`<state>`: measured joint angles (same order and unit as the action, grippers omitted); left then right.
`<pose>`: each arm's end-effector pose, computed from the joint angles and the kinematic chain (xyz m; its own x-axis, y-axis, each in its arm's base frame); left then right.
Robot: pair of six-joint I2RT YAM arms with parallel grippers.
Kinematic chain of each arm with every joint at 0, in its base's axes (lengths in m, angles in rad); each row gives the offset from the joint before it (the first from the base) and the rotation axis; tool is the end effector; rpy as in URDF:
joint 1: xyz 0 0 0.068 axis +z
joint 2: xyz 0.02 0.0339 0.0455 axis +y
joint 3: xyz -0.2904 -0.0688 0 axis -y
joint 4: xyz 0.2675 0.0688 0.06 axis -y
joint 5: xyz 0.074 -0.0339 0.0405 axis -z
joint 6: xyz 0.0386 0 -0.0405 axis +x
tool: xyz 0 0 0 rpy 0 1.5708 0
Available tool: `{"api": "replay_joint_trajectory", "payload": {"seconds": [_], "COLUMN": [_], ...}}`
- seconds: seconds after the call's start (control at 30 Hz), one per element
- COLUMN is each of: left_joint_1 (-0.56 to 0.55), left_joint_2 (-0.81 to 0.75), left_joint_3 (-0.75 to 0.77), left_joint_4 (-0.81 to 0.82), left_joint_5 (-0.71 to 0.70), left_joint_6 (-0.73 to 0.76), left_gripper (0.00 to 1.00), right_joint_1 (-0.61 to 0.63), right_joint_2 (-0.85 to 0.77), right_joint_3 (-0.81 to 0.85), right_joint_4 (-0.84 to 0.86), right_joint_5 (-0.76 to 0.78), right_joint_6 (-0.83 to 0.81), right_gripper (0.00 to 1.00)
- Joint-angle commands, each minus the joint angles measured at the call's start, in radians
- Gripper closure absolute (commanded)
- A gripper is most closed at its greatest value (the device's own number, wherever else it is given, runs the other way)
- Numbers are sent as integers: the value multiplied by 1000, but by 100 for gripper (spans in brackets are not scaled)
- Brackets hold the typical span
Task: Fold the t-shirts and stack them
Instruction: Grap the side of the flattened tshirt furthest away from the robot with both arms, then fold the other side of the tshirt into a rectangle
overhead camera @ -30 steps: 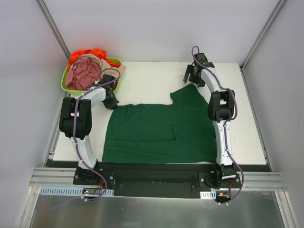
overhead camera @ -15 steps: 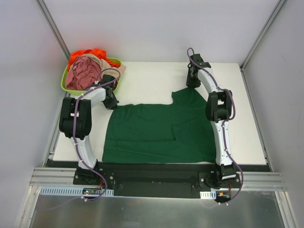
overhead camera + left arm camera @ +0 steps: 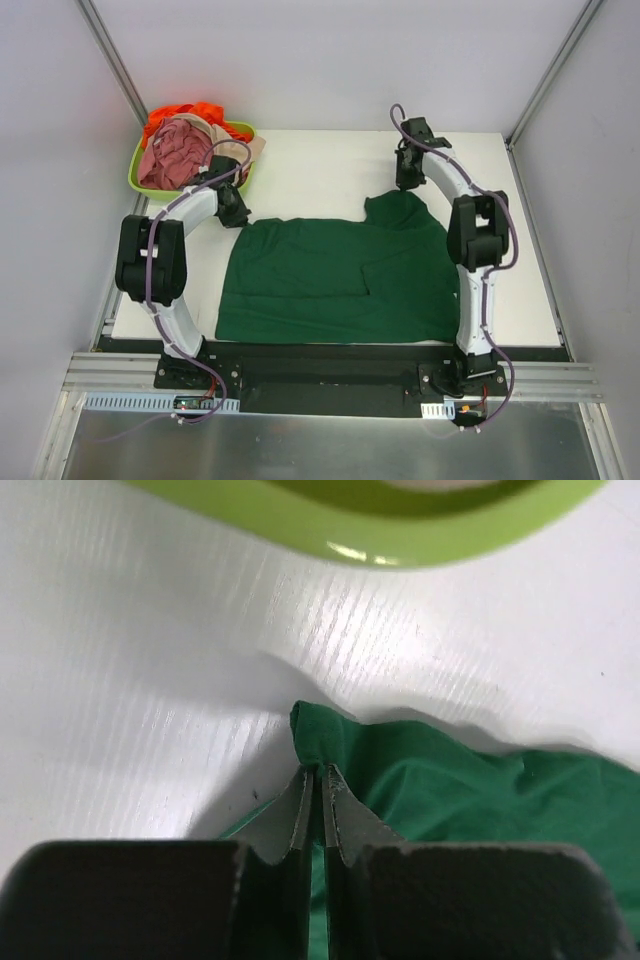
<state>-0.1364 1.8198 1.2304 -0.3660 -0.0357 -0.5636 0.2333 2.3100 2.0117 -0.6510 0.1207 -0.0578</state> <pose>0.4086 -0.0547 0.2042 -0.7455 -0.4366 -0.5036 -0.3346 0.8986 -0.2838 0.5404 0.1236 0.2155 -0.7803 -0.2444 -0.5756 -0.2067 0.9695 -0.1314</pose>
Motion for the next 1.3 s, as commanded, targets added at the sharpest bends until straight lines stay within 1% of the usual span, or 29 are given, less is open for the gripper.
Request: {"api": "replay_joint_trajectory", "payload": {"seconds": [0.0, 0.13, 0.17, 0.2, 0.3, 0.37, 0.5, 0.67, 0.8, 0.93, 0.97, 1.03, 1.23, 1.27], "left_joint_1": [0, -2, -2, -2, -2, -3, -2, -2, -2, -3, -2, -2, -2, -2], "left_joint_2": [-108, -172, -184, -204, -250, -273, -306, -352, -416, -485, -502, -531, -634, -649], "left_joint_3": [-71, -135, -158, -179, -239, -291, -347, -396, -428, -482, -491, -509, -554, -562], "left_joint_4": [35, 53, 64, 68, 84, 98, 114, 136, 136, 137, 137, 137, 124, 119], "left_joint_5": [69, 111, 115, 117, 114, 120, 125, 145, 132, 96, 88, 86, 42, 13], "left_joint_6": [21, 21, 19, 15, 4, 2, -2, -9, -4, -16, -16, -31, -65, -70], "left_gripper": [100, 100, 100, 100, 100, 100, 100, 100, 100, 100, 100, 100, 100, 100], "right_joint_1": [17, 17, 18, 17, 17, 18, 17, 17, 18, 15, 14, 8, -11, -9], "right_joint_2": [-276, -406, -437, -467, -549, -607, -693, -796, -871, -952, -975, -1014, -1095, -1118], "right_joint_3": [-195, -358, -413, -445, -550, -617, -728, -812, -860, -924, -938, -959, -970, -979], "right_joint_4": [143, 181, 201, 212, 246, 263, 275, 269, 249, 225, 220, 205, 113, 102], "right_joint_5": [-53, -104, -110, -153, -187, -197, -182, -168, -148, -127, -89, -82, -78, -73], "right_joint_6": [-24, -14, -16, -17, -13, -11, -7, -17, -23, -17, -13, -2, 10, 15], "right_gripper": [98, 99, 99, 99, 99, 99, 100, 100, 100, 100, 100, 99, 99, 99]}}
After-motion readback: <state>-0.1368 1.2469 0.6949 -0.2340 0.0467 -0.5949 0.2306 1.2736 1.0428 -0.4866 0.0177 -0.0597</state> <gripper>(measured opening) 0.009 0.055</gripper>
